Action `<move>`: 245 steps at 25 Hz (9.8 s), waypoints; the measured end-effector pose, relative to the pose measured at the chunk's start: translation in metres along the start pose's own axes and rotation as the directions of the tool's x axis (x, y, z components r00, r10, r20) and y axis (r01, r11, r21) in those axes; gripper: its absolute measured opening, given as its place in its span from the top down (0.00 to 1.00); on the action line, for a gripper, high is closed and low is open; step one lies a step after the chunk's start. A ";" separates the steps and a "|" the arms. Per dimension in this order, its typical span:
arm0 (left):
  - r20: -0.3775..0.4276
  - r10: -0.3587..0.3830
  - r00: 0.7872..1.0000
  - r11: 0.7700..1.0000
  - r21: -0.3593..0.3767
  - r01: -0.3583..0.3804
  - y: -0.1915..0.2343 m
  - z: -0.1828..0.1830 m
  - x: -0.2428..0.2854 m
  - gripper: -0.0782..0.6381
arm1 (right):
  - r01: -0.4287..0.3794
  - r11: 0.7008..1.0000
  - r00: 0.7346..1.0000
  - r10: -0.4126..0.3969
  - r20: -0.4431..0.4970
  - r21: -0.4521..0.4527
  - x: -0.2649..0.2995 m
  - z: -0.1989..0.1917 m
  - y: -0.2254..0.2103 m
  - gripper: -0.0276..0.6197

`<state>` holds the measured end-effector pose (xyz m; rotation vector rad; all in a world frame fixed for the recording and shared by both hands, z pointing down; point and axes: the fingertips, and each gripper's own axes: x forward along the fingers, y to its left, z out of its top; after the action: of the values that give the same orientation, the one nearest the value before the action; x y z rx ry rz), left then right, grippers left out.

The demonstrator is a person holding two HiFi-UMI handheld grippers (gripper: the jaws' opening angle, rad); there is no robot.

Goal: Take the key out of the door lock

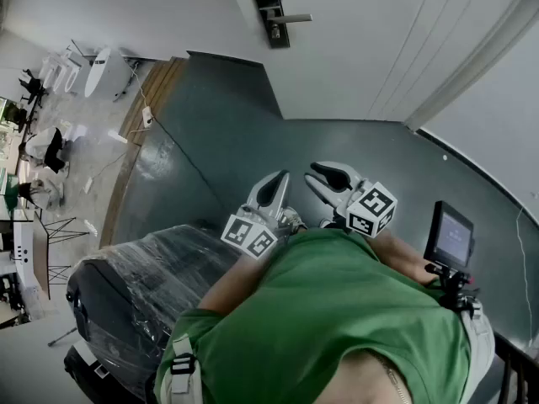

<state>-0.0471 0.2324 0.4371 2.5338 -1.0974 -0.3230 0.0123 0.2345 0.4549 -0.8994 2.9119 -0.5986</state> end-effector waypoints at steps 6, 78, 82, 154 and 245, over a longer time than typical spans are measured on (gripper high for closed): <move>0.002 0.001 1.000 1.000 -0.001 -0.001 0.002 0.001 0.000 0.88 | -0.005 1.000 1.000 0.005 -0.004 -0.004 0.002 0.001 0.001 0.79; 0.041 0.089 0.995 0.996 -0.035 -0.088 0.125 0.049 0.137 0.88 | 0.139 0.990 0.986 -0.139 0.090 0.001 0.051 0.113 -0.203 0.79; 0.034 0.116 0.993 0.993 -0.023 -0.115 0.123 0.042 0.152 0.88 | 0.124 0.992 0.987 -0.126 0.102 0.024 0.046 0.115 -0.223 0.79; -0.186 0.142 0.972 0.990 0.007 -0.143 0.307 0.027 0.270 0.88 | -0.287 0.840 0.917 0.102 -0.386 -0.460 0.205 0.189 -0.315 0.74; -0.023 -0.206 0.978 0.619 -0.778 0.113 0.319 0.014 0.346 0.82 | -0.542 0.694 0.489 -0.198 -0.849 -0.474 0.250 0.116 -0.335 0.82</move>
<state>-0.0283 -0.2278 0.5331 1.8156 -0.4968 -0.5560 0.0011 -0.1973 0.4920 -0.1655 4.2573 0.3101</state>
